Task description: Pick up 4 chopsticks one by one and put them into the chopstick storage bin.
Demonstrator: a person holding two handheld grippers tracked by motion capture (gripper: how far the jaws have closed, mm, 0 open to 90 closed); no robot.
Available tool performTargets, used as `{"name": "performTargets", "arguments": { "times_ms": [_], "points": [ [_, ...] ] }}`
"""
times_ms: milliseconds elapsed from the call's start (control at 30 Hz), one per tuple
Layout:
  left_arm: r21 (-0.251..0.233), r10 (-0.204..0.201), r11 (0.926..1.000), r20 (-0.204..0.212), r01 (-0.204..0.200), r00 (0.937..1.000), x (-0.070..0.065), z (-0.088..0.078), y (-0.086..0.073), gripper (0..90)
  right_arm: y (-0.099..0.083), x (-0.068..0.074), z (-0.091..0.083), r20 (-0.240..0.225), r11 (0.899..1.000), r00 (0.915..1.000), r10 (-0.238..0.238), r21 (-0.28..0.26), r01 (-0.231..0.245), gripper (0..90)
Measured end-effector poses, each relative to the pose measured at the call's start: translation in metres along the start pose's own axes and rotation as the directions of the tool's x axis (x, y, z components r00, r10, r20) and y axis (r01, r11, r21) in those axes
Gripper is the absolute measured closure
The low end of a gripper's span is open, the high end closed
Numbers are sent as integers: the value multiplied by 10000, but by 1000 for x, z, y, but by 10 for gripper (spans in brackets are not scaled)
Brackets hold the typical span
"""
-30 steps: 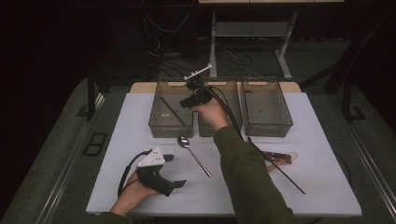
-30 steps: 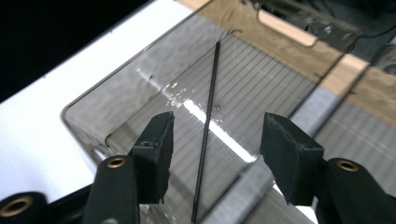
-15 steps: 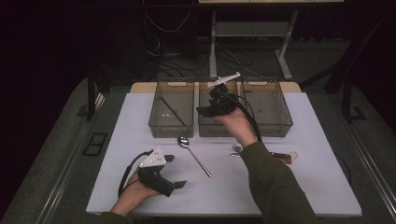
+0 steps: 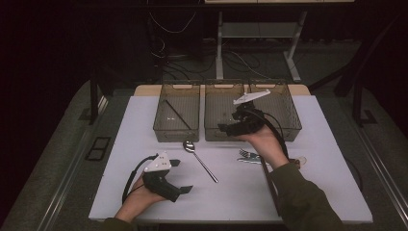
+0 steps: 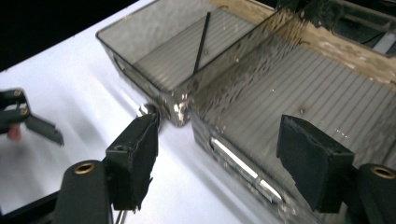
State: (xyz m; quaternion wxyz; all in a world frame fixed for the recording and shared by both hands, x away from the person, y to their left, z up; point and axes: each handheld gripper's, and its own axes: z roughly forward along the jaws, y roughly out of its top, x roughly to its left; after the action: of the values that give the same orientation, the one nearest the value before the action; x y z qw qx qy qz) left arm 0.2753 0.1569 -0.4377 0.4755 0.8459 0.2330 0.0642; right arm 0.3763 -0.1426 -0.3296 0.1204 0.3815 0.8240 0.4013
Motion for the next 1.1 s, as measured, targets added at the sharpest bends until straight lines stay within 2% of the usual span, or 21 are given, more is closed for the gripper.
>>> {"name": "performTargets", "arguments": {
  "times_ms": [333,600,733,933,1100],
  "points": [
    [-24,-59,10000,-26,59,10000,0,0,-1,0,-34,-10,-21,14,10000,10000,46,-50,-46,276],
    [3,-22,10000,-86,22,10000,-1,1,-1,0,-64,-19,-37,253,9999,9996,-106,1,106,275],
    [-21,-66,10000,-90,66,9999,-1,1,-1,0,-83,-26,-43,339,9998,9993,157,152,-163,274],
    [50,-70,10000,-118,70,9999,0,-1,-1,0,-109,-35,-52,311,9982,9993,189,564,-206,282],
    [25,-117,9999,-55,117,9999,-1,-1,-1,0,-127,-41,-63,454,9967,9978,487,628,-515,284]
  ]
}}
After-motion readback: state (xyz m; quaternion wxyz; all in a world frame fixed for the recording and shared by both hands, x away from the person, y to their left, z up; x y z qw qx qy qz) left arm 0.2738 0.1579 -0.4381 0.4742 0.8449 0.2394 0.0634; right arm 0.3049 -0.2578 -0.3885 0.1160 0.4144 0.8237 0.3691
